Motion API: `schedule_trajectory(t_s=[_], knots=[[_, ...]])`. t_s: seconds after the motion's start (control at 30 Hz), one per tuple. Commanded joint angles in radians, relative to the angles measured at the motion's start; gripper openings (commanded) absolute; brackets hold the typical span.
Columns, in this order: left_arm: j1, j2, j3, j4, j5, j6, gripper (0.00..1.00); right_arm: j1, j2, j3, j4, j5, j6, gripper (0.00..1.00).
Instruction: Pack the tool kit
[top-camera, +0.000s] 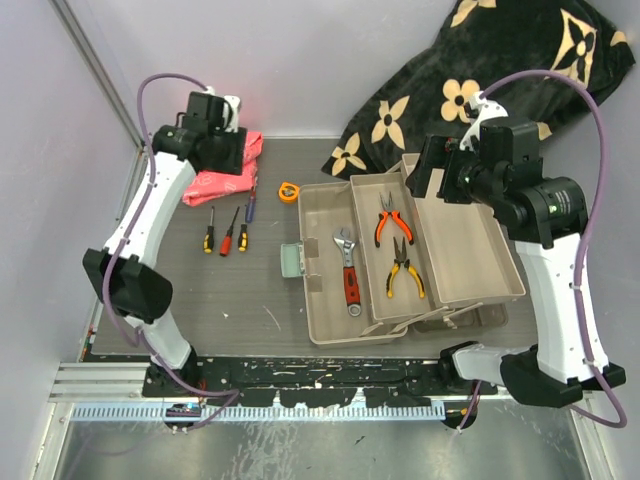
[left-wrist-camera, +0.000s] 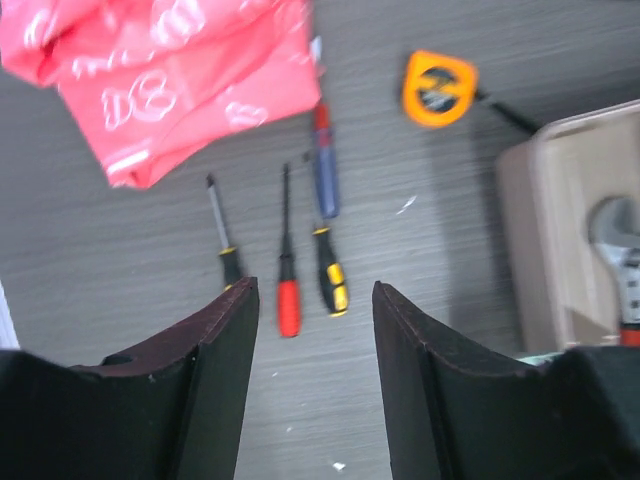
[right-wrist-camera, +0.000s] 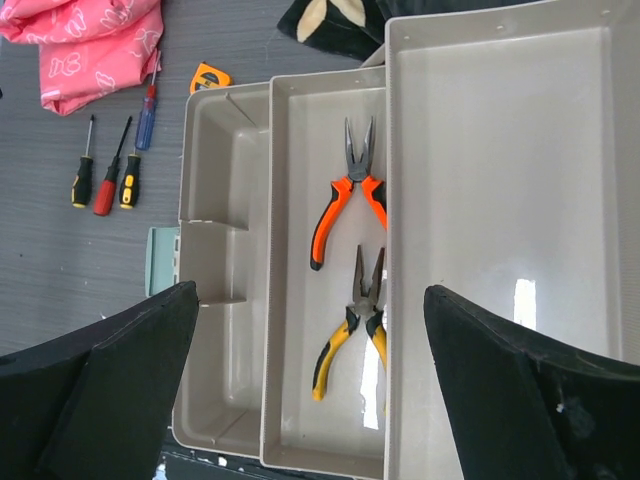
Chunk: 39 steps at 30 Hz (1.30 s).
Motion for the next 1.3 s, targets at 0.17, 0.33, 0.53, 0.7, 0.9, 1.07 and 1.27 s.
schedule_trajectory(t_s=[0.17, 0.33, 0.53, 0.7, 0.9, 1.07, 1.27], knots=[[0.269, 0.178, 0.014, -0.153, 0.169, 0.085, 0.55, -0.002, 0.025, -0.023, 0.110, -0.054, -0.001, 1.00], [0.306, 0.259, -0.003, -0.169, 0.152, 0.153, 0.56, -0.002, 0.021, -0.020, 0.104, -0.054, 0.004, 1.00], [0.310, 0.321, -0.110, -0.120, 0.155, 0.176, 0.53, -0.002, 0.008, -0.031, 0.084, -0.044, 0.005, 1.00], [0.311, 0.323, -0.228, -0.048, 0.136, 0.157, 0.51, -0.001, 0.005, -0.022, 0.068, -0.031, 0.005, 1.00], [0.311, 0.335, -0.270, 0.040, 0.127, 0.135, 0.51, -0.001, 0.016, 0.001, 0.049, -0.031, -0.001, 1.00], [0.311, 0.365, -0.271, 0.073, 0.118, 0.130, 0.49, -0.001, 0.031, 0.027, 0.035, -0.031, -0.009, 1.00], [0.311, 0.374, -0.323, 0.094, 0.113, 0.122, 0.44, -0.002, 0.033, 0.050, 0.016, -0.023, -0.011, 1.00]])
